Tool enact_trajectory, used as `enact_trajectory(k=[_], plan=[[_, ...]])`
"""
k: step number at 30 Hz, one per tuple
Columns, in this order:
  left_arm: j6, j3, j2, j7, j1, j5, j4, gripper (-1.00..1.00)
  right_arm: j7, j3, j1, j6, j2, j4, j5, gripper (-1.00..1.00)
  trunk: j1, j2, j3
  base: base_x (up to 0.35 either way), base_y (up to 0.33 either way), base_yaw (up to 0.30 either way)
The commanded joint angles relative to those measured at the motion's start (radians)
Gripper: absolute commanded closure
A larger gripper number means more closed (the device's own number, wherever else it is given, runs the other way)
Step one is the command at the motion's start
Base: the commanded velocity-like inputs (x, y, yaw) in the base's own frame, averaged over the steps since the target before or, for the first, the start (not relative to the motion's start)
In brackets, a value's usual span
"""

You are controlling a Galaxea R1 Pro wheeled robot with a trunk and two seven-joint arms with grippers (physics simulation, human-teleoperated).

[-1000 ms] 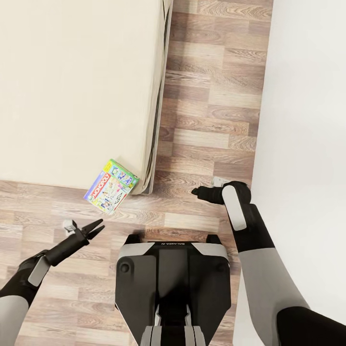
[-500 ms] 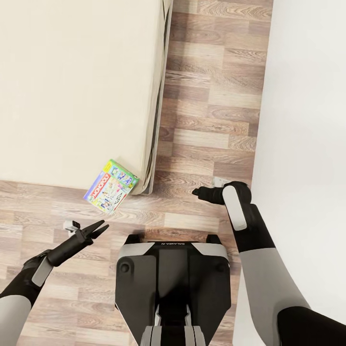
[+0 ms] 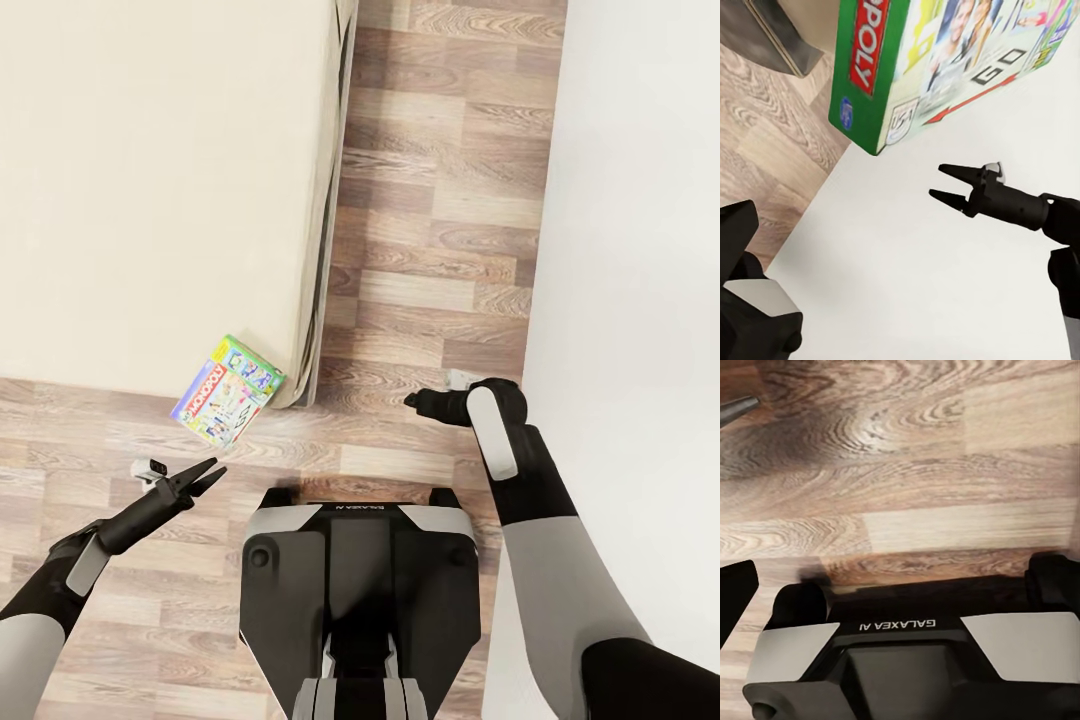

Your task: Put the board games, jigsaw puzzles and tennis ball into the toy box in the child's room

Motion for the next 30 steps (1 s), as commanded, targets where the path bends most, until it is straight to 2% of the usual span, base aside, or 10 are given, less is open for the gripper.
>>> enact_trajectory(k=[1,12,30], plan=[[0.010,0.000,0.000,-0.003,0.000,0.002,0.000,-1.00,-0.010,0.001,0.001,0.002,-0.001,-0.001,-0.010,-1.00,0.000,-0.001,-0.001,0.022,-0.001,0.000],[0.009,0.000,0.002,-0.003,0.000,0.002,0.000,-1.00,-0.010,0.001,0.003,0.002,-0.002,-0.001,-0.011,-1.00,0.000,-0.001,-0.001,0.106,0.000,0.000],[0.009,0.001,0.002,-0.003,0.000,0.002,0.000,-1.00,-0.010,0.001,0.007,0.002,-0.005,-0.001,-0.011,-1.00,0.000,-0.001,-0.001,0.027,0.000,0.000]])
